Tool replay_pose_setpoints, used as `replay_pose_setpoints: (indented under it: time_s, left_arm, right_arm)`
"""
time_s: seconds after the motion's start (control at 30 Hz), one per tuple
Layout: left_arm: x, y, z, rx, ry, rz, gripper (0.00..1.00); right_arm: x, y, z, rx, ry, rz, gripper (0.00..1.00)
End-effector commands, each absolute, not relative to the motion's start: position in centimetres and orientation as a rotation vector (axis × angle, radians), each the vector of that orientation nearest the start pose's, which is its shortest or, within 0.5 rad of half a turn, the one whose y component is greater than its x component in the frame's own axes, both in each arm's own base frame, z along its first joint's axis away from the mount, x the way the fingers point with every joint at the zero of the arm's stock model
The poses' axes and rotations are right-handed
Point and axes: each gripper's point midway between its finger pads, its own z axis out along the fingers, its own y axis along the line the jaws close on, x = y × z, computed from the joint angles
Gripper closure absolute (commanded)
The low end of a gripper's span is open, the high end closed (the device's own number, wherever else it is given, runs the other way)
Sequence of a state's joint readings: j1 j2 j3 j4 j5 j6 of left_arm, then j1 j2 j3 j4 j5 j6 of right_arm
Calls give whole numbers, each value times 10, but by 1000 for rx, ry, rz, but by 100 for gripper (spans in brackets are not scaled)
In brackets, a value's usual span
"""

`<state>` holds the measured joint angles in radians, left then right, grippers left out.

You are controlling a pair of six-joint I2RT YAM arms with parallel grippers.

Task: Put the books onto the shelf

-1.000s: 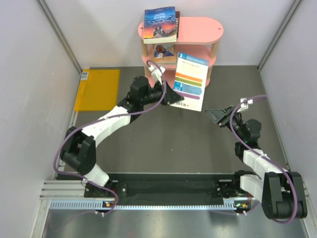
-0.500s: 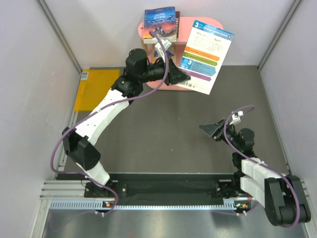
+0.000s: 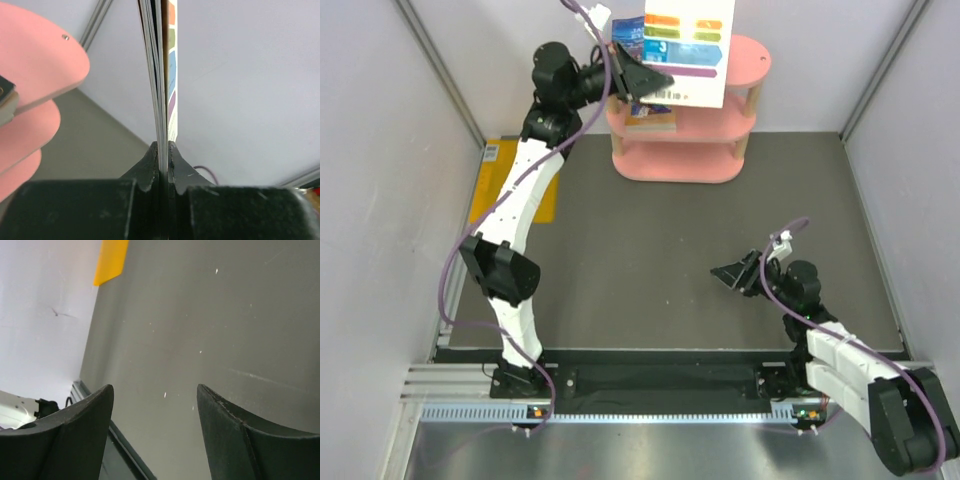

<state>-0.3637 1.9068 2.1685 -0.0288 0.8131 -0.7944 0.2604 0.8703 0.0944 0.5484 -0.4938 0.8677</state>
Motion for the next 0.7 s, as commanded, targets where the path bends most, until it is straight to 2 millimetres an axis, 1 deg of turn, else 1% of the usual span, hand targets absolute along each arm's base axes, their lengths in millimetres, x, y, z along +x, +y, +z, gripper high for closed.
replay_pose_setpoints:
  time_s: [0.0,0.03,0.07,0.1,0.13,0.17,0.2,0.23,0.27,0.3,0.33,0.4,0.43,0.5,0.53,0.6,0.63,0.67]
  left_arm:
    - [412,-304,541,389,1422,-1766,100]
    - [424,-298,536,382,1404,-1795,100]
    - [427,-294,537,370,1394,-1830,100]
    - [428,-289,540,318,1407,-1903,100]
    - [441,-283,534,285,1407,-1915,100]
    - [447,-279,534,257,1418,-1923,100]
    - [447,-275,543,263,1398,-1914,100]
    - [459,-269,538,228,1415,-1900,100]
    - [466,-264,538,189,1426,-1893,100]
    - [469,-259,541,170,1418,-1888,100]
    - [476,-248,543,144,1407,-1877,100]
    - [483,-237,547,104,1390,-1871,100]
    - [489,-230,545,77,1394,-1862,100]
    - [494,-224,544,46,1398,-1867,100]
    - [499,-221,540,31,1405,-1868,100]
    - [502,-221,537,9,1423,-1890,100]
    - [508,-221,530,-6,1439,-1899,99]
    - [510,-221,526,-14,1450,-1909,99]
  right_arm:
    - [243,182,132,110,1922,1135,33]
    - [243,183,132,101,1926,1128,33]
    - [242,185,132,92,1929,1127,33]
    - [242,185,132,92,1931,1124,33]
    - [242,185,132,92,1931,1123,33]
    - [242,186,131,91,1934,1123,33]
    - [242,186,130,93,1937,1121,33]
    - [241,186,129,91,1939,1121,33]
    - [241,186,129,94,1942,1119,33]
    - [241,187,129,91,1940,1121,33]
    - [241,187,128,94,1945,1121,33]
    - [242,187,128,94,1942,1122,33]
    - [241,188,128,93,1943,1125,33]
    - [241,189,127,92,1947,1123,33]
    - [242,189,127,94,1948,1124,33]
    - [242,189,127,93,1947,1126,33]
    - [241,190,126,93,1950,1126,33]
    - [242,190,126,96,1952,1126,33]
